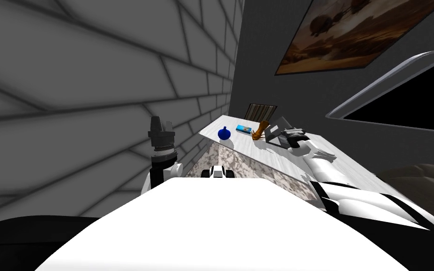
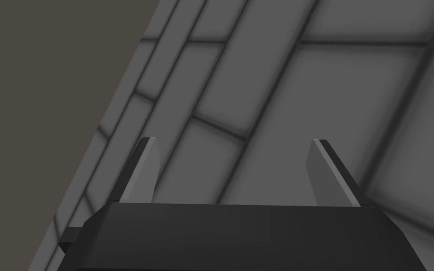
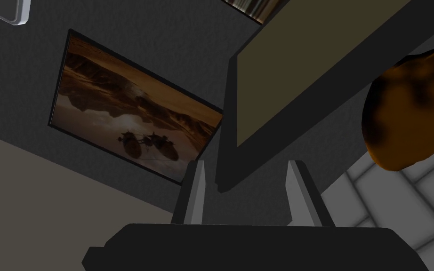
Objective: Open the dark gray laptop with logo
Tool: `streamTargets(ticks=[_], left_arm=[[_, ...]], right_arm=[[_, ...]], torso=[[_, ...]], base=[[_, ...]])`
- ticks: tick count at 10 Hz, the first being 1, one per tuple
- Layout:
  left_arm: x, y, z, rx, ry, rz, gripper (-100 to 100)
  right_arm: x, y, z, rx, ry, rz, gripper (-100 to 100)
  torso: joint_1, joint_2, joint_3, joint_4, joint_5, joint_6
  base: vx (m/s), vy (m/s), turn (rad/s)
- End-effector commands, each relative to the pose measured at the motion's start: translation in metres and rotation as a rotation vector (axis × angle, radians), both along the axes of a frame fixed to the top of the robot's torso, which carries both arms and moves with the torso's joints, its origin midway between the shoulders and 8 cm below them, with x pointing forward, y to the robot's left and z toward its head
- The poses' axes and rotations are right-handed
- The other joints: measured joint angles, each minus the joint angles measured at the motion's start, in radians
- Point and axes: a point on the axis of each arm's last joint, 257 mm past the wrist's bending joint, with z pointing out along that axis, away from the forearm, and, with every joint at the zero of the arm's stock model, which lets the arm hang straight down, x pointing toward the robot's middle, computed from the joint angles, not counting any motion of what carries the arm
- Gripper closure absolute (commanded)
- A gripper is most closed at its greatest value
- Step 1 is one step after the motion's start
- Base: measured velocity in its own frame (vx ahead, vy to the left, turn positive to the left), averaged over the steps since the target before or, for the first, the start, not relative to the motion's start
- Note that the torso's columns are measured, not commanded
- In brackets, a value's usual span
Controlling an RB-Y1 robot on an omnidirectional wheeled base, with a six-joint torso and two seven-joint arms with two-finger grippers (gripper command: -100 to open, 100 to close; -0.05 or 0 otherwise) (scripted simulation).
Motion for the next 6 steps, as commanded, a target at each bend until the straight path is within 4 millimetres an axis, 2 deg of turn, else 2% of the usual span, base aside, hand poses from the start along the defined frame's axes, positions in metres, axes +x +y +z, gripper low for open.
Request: streamTargets(ticks=[1,2,4,5,6], left_arm=[[0.0,0.0,0.0,0.0,0.0,0.0,0],[0.0,0.0,0.0,0.0,0.0,0.0,0],[0.0,0.0,0.0,0.0,0.0,0.0,0],[0.0,0.0,0.0,0.0,0.0,0.0,0],[0.0,0.0,0.0,0.0,0.0,0.0,0]], right_arm=[[0.009,0.0,-0.009,0.027,0.003,0.001,100],[0.029,0.02,-0.008,0.043,-0.015,0.055,100],[0.037,0.018,0.0,0.053,-0.032,0.05,100],[0.032,0.012,-0.009,0.062,-0.017,0.033,100],[0.051,0.034,-0.007,0.073,-0.032,0.093,100]], torso=[[0.001,0.0,0.0,0.001,0.001,-0.003],[0.002,0.0,0.0,0.0,0.001,-0.003],[0.003,0.002,0.002,0.002,0.002,-0.002],[0.004,0.001,0.001,0.002,0.003,-0.004],[0.004,-0.001,0.0,0.001,0.002,-0.004]], base=[[-0.017,-0.004,0.017],[-0.024,-0.019,-0.165],[-0.027,-0.004,-0.055],[-0.006,-0.002,0.025],[-0.021,-0.016,-0.17]])
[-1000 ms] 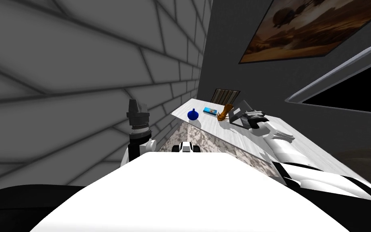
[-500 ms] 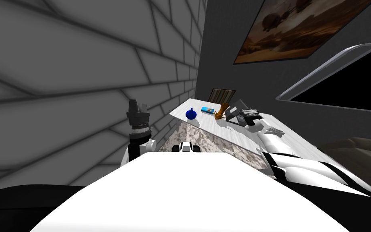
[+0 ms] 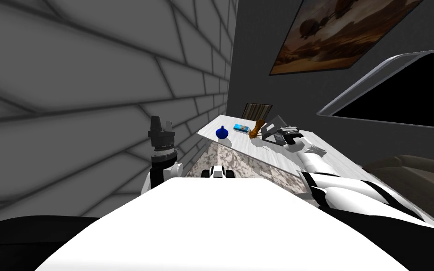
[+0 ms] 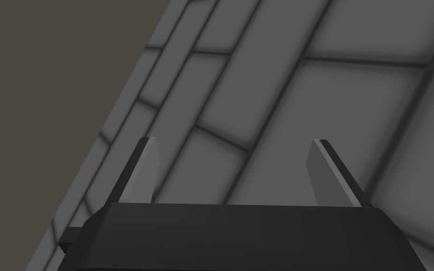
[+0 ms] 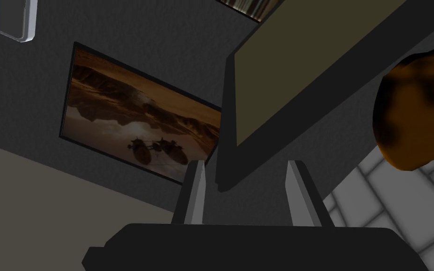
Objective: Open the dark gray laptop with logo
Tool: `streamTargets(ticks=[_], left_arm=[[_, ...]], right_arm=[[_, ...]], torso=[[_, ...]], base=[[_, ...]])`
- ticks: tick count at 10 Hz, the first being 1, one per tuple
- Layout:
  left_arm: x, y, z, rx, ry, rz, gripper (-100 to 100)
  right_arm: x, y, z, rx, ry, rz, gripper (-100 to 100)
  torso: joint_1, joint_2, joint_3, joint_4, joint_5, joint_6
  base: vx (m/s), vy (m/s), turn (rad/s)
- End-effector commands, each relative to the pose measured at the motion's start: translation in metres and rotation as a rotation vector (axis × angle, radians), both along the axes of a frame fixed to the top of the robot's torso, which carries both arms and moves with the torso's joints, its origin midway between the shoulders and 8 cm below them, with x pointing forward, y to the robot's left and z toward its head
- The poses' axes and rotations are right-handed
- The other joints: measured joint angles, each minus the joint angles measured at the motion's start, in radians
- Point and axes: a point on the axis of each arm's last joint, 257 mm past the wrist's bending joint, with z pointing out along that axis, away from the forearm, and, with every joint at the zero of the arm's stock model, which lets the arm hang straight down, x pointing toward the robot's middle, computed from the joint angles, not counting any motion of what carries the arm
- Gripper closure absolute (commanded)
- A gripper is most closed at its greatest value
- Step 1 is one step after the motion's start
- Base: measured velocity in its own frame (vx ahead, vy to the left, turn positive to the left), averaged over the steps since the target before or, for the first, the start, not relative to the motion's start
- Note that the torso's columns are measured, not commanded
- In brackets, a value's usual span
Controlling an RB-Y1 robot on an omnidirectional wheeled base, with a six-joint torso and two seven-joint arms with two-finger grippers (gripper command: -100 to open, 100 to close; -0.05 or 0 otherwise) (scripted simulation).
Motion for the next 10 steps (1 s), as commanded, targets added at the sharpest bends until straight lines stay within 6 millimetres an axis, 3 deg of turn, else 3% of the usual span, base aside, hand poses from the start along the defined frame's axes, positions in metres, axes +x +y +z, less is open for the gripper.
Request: streamTargets(ticks=[1,2,3,4,7,8,10], left_arm=[[0.0,0.0,0.0,0.0,0.0,0.0,0],[0.0,0.0,0.0,0.0,0.0,0.0,0],[0.0,0.0,0.0,0.0,0.0,0.0,0],[0.0,0.0,0.0,0.0,0.0,0.0,0],[0.0,0.0,0.0,0.0,0.0,0.0,0],[0.0,0.0,0.0,0.0,0.0,0.0,0],[0.0,0.0,0.0,0.0,0.0,0.0,0]], right_arm=[[0.024,0.019,-0.002,0.029,-0.015,0.047,100],[0.028,0.021,0.005,0.031,-0.026,0.049,100],[0.023,0.013,-0.007,0.042,-0.007,0.03,100],[0.042,0.036,-0.004,0.054,-0.024,0.089,100],[0.045,0.029,-0.005,0.076,-0.023,0.067,100],[0.065,0.051,-0.002,0.094,-0.037,0.121,100],[0.067,0.046,0.006,0.094,-0.045,0.109,100]], torso=[[0.0,0.001,0.001,0.0,0.0,0.002],[0.001,0.003,0.002,0.001,0.0,0.0],[0.002,0.002,0.001,0.002,0.002,-0.002],[0.001,0.001,0.0,0.001,0.001,0.0],[0.001,0.002,0.001,0.001,0.001,-0.001],[0.0,0.001,0.0,0.001,0.001,0.0],[0.001,0.003,0.002,0.002,0.001,0.001]], base=[[-0.025,-0.01,-0.105],[-0.02,0.004,-0.009],[-0.007,0.002,0.028],[-0.023,-0.012,-0.168],[-0.016,-0.005,-0.027],[-0.023,-0.008,-0.17],[-0.018,-0.006,-0.052]])
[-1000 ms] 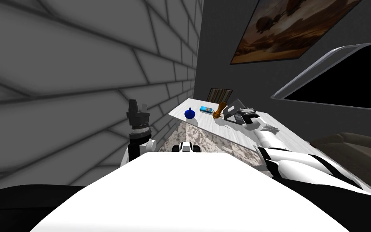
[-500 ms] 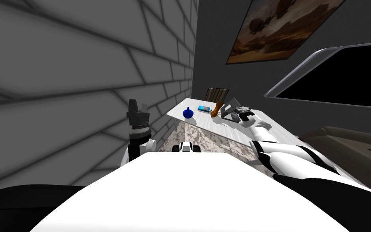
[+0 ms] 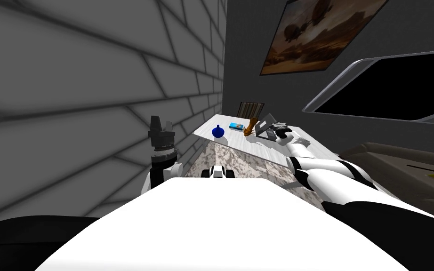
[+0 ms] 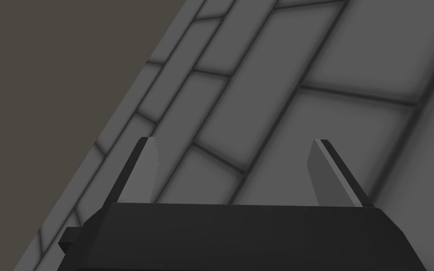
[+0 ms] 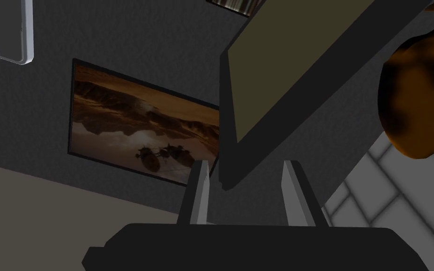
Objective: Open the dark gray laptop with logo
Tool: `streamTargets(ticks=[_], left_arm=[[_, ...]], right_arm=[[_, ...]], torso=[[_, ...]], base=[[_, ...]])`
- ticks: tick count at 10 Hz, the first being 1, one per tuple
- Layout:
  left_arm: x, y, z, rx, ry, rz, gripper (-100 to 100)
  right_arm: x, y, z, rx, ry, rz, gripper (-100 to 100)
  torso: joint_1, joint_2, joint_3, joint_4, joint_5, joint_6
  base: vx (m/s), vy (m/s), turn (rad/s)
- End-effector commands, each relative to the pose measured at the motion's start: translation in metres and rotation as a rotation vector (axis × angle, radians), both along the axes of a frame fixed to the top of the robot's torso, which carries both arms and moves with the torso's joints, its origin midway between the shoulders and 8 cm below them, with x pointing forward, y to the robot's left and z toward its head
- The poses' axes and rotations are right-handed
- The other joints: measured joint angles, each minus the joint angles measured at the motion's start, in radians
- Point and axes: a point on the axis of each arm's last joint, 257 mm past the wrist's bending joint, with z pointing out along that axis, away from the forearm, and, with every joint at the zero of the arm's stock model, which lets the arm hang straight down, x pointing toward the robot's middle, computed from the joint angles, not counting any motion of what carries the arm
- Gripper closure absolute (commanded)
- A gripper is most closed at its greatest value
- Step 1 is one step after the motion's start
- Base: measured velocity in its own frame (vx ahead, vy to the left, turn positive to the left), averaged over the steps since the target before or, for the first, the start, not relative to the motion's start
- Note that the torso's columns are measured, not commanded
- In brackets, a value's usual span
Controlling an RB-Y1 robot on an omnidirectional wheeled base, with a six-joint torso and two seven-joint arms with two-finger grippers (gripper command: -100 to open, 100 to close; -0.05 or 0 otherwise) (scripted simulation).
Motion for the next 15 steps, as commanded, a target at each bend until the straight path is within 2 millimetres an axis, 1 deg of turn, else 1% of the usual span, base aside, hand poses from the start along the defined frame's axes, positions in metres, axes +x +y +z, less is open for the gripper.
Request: streamTargets(ticks=[1,2,3,4,5,6,7,8,9,10,13,14,15], left_arm=[[0.0,0.0,0.0,0.0,0.0,0.0,0],[0.0,0.0,0.0,0.0,0.0,0.0,0],[0.0,0.0,0.0,0.0,0.0,0.0,0],[0.0,0.0,0.0,0.0,0.0,0.0,0],[0.0,0.0,0.0,0.0,0.0,0.0,0],[0.0,0.0,0.0,0.0,0.0,0.0,0],[0.0,0.0,0.0,0.0,0.0,0.0,0],[0.0,0.0,0.0,0.0,0.0,0.0,0],[0.0,0.0,0.0,0.0,0.0,0.0,0],[0.0,0.0,0.0,0.0,0.0,0.0,0],[0.0,0.0,0.0,0.0,0.0,0.0,0],[0.0,0.0,0.0,0.0,0.0,0.0,0],[0.0,0.0,0.0,0.0,0.0,0.0,0]], right_arm=[[0.002,0.01,-0.01,0.076,-0.03,0.015,100],[0.003,0.014,-0.015,0.114,-0.043,0.021,100],[0.003,0.014,-0.015,0.114,-0.043,0.021,100],[0.004,0.023,-0.026,0.189,-0.071,0.032,100],[0.005,0.028,-0.031,0.226,-0.084,0.037,100],[0.005,0.028,-0.031,0.226,-0.084,0.037,100],[0.005,0.037,-0.041,0.301,-0.112,0.046,100],[0.005,0.041,-0.046,0.338,-0.126,0.05,100],[0.011,0.04,-0.03,0.303,-0.132,0.06,100],[0.009,0.054,-0.05,0.4,-0.158,0.077,100],[0.003,0.072,-0.08,0.532,-0.192,0.095,100],[0.004,0.074,-0.076,0.529,-0.197,0.1,100],[0.004,0.073,-0.078,0.53,-0.195,0.098,100]], torso=[[0.001,0.0,0.0,0.001,0.001,0.0],[-0.003,0.0,0.0,0.0,0.0,0.002],[-0.006,0.0,0.0,-0.001,-0.002,0.003],[-0.006,-0.001,-0.001,-0.001,-0.003,0.004],[-0.008,-0.002,-0.001,-0.003,-0.004,0.005],[-0.01,-0.003,-0.002,-0.003,-0.005,0.006],[-0.007,-0.003,-0.002,-0.004,-0.004,0.004],[-0.008,-0.003,-0.002,-0.004,-0.005,0.006],[-0.008,-0.003,-0.002,-0.004,-0.005,0.004],[-0.002,-0.004,-0.003,-0.002,-0.001,0.001],[-0.003,-0.006,-0.004,-0.004,-0.003,-0.002],[-0.001,-0.006,-0.004,-0.004,-0.002,-0.004],[0.002,-0.006,-0.004,-0.004,-0.001,-0.005]], base=[[0.007,-0.055,-0.057],[0.014,-0.099,-0.051],[-0.001,-0.07,-0.012],[0.001,-0.093,-0.065],[0.004,-0.098,-0.069],[-0.004,-0.059,-0.015],[-0.01,-0.079,-0.062],[-0.003,-0.096,-0.084],[-0.004,-0.037,-0.015],[0.029,-0.069,-0.102],[0.048,-0.097,-0.086],[0.019,-0.059,-0.033],[-0.001,-0.023,-0.015]])
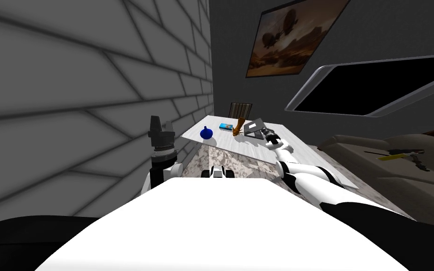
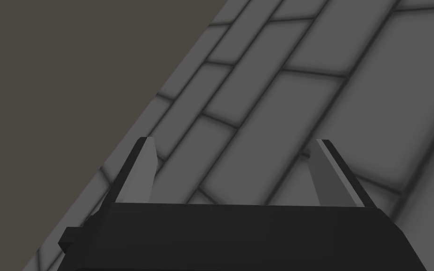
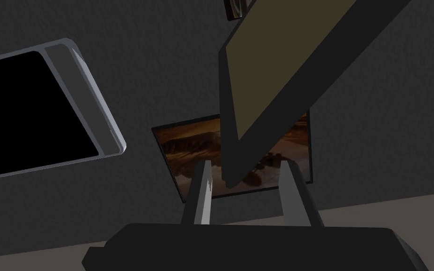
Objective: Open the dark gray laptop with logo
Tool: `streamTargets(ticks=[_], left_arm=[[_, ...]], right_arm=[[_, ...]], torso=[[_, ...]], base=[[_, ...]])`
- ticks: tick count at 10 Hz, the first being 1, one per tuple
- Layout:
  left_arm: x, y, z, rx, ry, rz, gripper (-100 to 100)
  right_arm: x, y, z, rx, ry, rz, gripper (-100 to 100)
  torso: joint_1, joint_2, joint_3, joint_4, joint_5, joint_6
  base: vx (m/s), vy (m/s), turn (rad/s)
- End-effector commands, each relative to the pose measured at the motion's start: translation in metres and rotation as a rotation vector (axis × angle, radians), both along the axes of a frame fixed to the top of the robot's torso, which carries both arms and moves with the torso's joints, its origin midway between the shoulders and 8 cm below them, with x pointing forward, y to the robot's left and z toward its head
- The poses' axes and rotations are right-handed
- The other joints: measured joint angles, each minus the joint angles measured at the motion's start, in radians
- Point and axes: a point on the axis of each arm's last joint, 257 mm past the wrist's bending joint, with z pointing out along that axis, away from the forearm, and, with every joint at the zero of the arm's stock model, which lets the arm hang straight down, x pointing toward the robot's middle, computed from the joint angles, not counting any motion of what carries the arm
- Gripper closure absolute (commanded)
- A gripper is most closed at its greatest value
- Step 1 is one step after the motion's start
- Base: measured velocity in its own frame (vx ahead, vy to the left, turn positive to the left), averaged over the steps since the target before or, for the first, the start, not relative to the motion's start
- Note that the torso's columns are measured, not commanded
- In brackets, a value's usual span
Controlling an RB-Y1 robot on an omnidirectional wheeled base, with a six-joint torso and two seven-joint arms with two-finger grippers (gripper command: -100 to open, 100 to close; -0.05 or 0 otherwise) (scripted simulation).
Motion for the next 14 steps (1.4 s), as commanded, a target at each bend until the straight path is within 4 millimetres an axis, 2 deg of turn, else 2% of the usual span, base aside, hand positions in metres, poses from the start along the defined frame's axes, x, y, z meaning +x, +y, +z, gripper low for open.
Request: streamTargets(ticks=[1,2,3,5,6,8,9,10,12,13,14], left_arm=[[0.0,0.0,0.0,0.0,0.0,0.0,0],[0.0,0.0,0.0,0.0,0.0,0.0,0],[0.0,0.0,0.0,0.0,0.0,0.0,0],[0.0,0.0,0.0,0.0,0.0,0.0,0],[0.0,0.0,0.0,0.0,0.0,0.0,0],[0.0,0.0,0.0,0.0,0.0,0.0,0],[0.0,0.0,0.0,0.0,0.0,0.0,0],[0.0,0.0,0.0,0.0,0.0,0.0,0],[0.0,0.0,0.0,0.0,0.0,0.0,0],[0.0,0.0,0.0,0.0,0.0,0.0,0],[0.0,0.0,0.0,0.0,0.0,0.0,0]], right_arm=[[-0.002,0.01,-0.023,0.052,0.002,0.011,100],[-0.005,0.016,-0.032,0.095,-0.01,0.015,100],[-0.005,0.016,-0.032,0.095,-0.01,0.015,100],[-0.011,0.027,-0.05,0.182,-0.035,0.022,100],[-0.027,-0.008,-0.041,0.158,-0.031,-0.012,-100],[-0.027,-0.008,-0.041,0.158,-0.031,-0.012,-100],[-0.044,-0.033,-0.04,0.161,-0.03,-0.037,-100],[-0.048,-0.036,-0.047,0.167,-0.018,-0.046,-100],[-0.044,-0.033,-0.04,0.161,-0.03,-0.037,-100],[-0.063,-0.058,-0.038,0.163,-0.03,-0.062,-100],[-0.078,-0.073,-0.041,0.179,-0.03,-0.078,-100]], torso=[[0.002,-0.001,0.0,0.001,0.002,-0.002],[0.003,-0.001,0.0,0.001,0.002,-0.002],[0.0,-0.002,-0.001,0.001,0.001,-0.001],[0.001,0.0,0.0,0.002,0.001,-0.003],[-0.001,-0.001,0.0,0.001,0.0,-0.001],[0.004,0.006,0.004,0.006,0.005,0.004],[0.002,0.008,0.005,0.007,0.005,0.005],[0.002,0.008,0.005,0.007,0.005,0.004],[-0.002,0.008,0.005,0.007,0.004,0.005],[-0.002,0.007,0.005,0.007,0.003,0.005],[0.001,0.007,0.004,0.007,0.004,0.004]], base=[[0.009,-0.031,-0.041],[0.038,-0.061,-0.071],[0.028,-0.049,-0.03],[0.023,-0.061,-0.049],[0.017,0.01,0.147],[0.005,0.047,0.042],[0.013,0.066,0.151],[0.011,0.053,0.092],[-0.001,0.01,-0.021],[0.007,0.037,0.163],[0.017,0.074,0.232]])
